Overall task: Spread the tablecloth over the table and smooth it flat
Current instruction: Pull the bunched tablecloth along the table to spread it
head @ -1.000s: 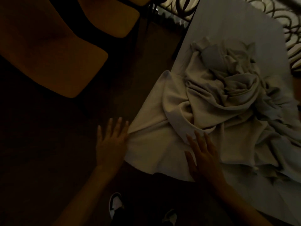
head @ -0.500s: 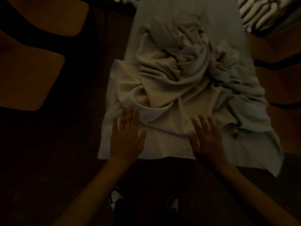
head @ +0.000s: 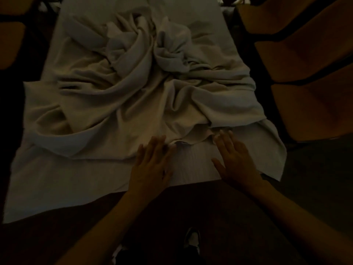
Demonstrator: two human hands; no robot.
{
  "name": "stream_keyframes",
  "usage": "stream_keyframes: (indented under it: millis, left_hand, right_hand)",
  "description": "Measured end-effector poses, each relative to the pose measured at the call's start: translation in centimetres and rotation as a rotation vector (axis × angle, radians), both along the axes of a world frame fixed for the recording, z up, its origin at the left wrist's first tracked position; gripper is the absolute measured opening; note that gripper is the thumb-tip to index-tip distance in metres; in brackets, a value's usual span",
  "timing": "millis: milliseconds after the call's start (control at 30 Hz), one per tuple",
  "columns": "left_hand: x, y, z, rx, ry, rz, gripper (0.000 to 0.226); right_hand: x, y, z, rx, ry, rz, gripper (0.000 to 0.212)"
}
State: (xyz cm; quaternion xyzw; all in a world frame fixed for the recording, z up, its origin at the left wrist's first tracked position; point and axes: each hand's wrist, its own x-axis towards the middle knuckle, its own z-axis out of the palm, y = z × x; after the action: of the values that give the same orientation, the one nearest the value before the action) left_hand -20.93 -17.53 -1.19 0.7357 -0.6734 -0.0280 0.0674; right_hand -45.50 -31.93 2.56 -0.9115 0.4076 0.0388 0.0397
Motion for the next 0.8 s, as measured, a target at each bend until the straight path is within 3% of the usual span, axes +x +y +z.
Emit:
stream_keyframes:
  millis: [133, 333, 433, 500, 600, 800]
  left_hand:
    - [-1.7, -1.7, -0.5, -0.046, -0.16, 0.099, 0.073]
    - [-1.4, -3.2, -0.6, -0.21, -0.234, 0.124, 0.054]
    - [-0.9, -3.5, -0.3, -0.231, -0.238, 0.111, 0.029]
    - [-0.4, -3.5, -0.2, -0.235, -0.21, 0.113, 0.01]
    - [0.0, -3.1, 0.7, -0.259, -0.182, 0.077, 0.003]
    - [0.7, 0.7, 2.6, -0.239, -0.098, -0.092, 0.017]
  right_hand:
    - [-2.3, -2.5, -1.7, -0.077, -0.094, 0.014, 0.056]
    - [-2.4, -6.0, -4.2, -0.215, -0.154, -0.008, 0.026]
    - [-3.6, -6.5, -3.8, -0.211, -0.164, 0.049, 0.01]
    - [-5.6, -6.4, -3.6, -0.177, -0.151, 0.1, 0.017]
    - [-9.0, -5.9, -2.0, -0.125, -0.165, 0.123, 0.016]
    - [-15.8, -3.3, 0.7, -0.036, -0.116, 0.071, 0.024]
